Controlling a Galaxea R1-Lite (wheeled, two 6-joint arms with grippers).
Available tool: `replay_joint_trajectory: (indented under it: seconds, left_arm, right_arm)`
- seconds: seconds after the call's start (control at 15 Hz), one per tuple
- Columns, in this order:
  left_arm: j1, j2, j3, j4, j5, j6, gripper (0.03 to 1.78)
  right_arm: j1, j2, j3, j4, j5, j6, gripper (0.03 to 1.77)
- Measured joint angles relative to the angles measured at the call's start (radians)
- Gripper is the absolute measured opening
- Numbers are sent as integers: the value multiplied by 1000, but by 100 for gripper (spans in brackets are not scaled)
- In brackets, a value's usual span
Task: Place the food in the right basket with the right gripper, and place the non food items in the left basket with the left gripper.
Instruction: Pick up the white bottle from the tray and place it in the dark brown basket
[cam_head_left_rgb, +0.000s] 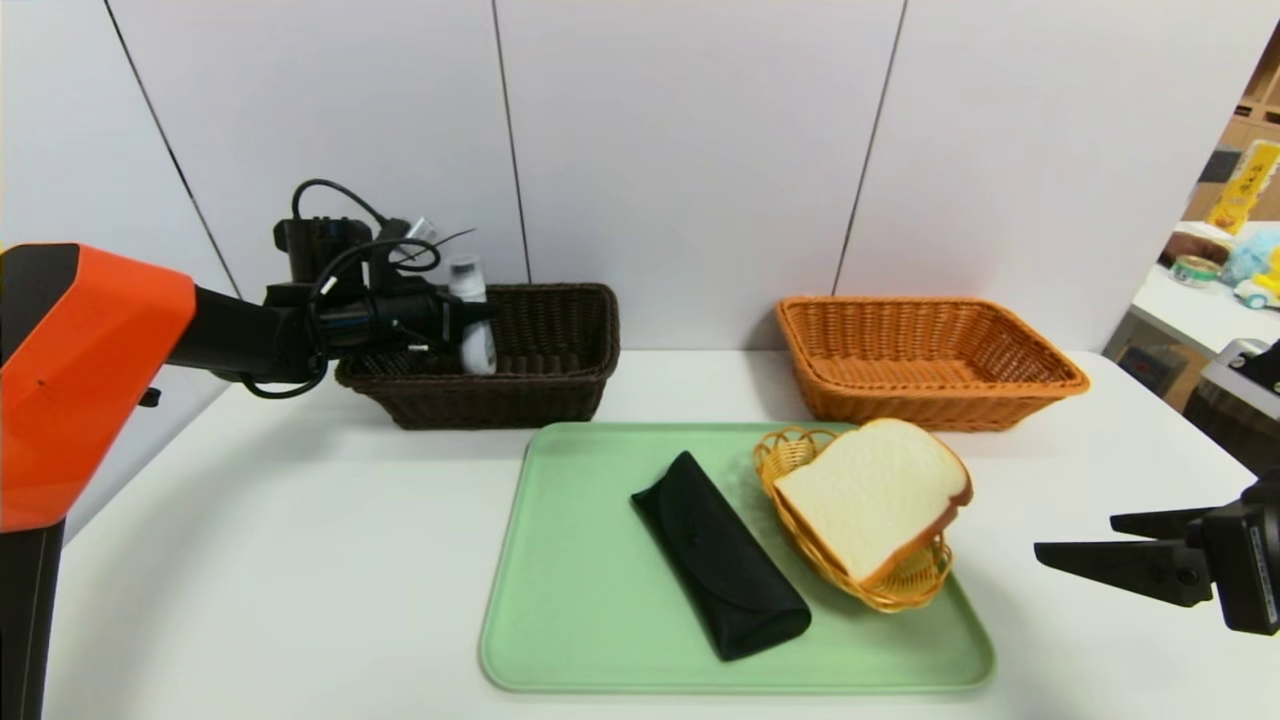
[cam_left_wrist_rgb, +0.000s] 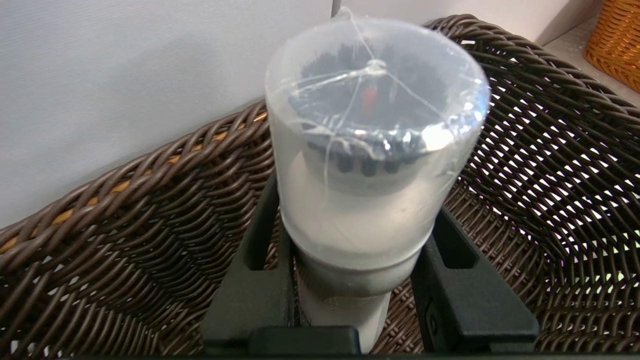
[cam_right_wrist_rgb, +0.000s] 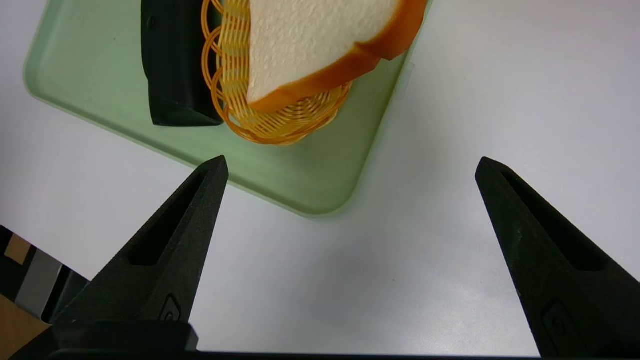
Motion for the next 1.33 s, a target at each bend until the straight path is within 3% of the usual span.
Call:
replay_joint_trajectory:
  seconds: [1.33]
  left_arm:
    - [0, -29, 41, -28, -3, 7, 65]
  right_arm:
    - [0, -3, -2, 0, 1, 1, 171]
